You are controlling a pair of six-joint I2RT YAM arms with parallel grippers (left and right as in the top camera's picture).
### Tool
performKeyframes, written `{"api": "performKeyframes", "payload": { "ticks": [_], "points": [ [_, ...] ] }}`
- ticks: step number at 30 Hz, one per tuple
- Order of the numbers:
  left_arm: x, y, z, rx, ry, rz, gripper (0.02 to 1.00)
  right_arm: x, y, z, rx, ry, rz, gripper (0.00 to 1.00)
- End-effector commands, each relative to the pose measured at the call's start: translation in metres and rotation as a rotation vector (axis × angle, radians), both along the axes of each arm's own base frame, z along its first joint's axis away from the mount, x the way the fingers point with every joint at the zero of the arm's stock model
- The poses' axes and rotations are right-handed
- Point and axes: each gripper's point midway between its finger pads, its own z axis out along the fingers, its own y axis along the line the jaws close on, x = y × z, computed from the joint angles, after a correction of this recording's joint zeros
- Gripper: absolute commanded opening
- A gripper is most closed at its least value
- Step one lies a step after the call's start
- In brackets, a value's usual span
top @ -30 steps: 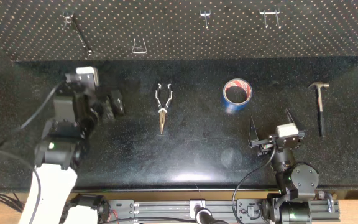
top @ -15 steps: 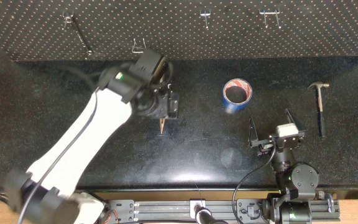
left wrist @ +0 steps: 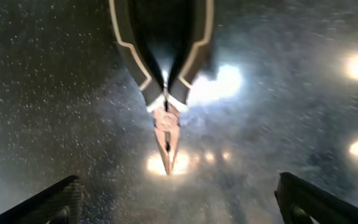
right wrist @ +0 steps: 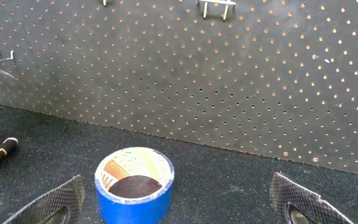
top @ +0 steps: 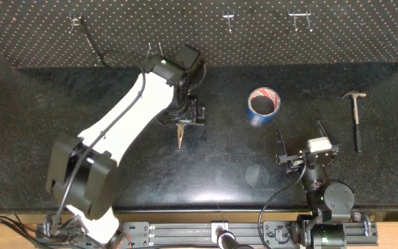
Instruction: Place Tools Onto Pegboard
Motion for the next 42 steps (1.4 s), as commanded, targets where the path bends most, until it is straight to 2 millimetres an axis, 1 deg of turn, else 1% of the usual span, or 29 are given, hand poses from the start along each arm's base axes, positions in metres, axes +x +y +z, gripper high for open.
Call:
{"api": "performKeyframes", "payload": {
  "ticks": [1,6,10,12,17,25,31,36,40,42],
  "points": [
    [0.017,0.016,-0.017,0.020,0.016,0.036,0.996,0.000,0.001,-0.001,-0.014,-0.005,0.006,0.976],
    [0.024,0.013,-0.029,0.012,0.013,0.009,0.996,0.000,0.001,-0.001,-0.014,-0.005,0.006,0.976],
    [0.027,0.011,-0.038,0.011,0.021,0.005,0.996,0.000,0.001,-0.001,-0.014,-0.005,0.006,0.976],
    [0.028,0.006,-0.044,0.000,0.026,-0.031,0.996,0.000,0.001,-0.001,-0.014,-0.005,0.006,0.976],
    [0.030,0.005,-0.047,-0.005,0.018,-0.050,0.996,0.000,0.001,-0.001,-0.014,-0.005,0.006,0.976],
    [0.033,0.003,-0.057,-0.002,0.025,-0.052,0.996,0.000,0.001,-0.001,-0.014,-0.005,0.006,0.974],
    [0.035,-0.001,-0.063,-0.015,0.030,0.005,0.996,0.000,0.001,-0.001,-0.014,-0.005,0.006,0.974],
    [0.037,-0.002,-0.064,-0.019,0.026,0.010,0.996,0.000,0.001,-0.001,-0.014,-0.005,0.006,0.976],
    [0.035,-0.005,-0.072,-0.032,0.050,0.014,0.996,0.000,0.001,-0.001,-0.014,-0.005,0.006,0.976],
    [0.034,-0.005,-0.073,-0.031,0.053,0.015,0.996,0.000,0.001,-0.001,-0.014,-0.005,0.006,0.976]
  ]
}}
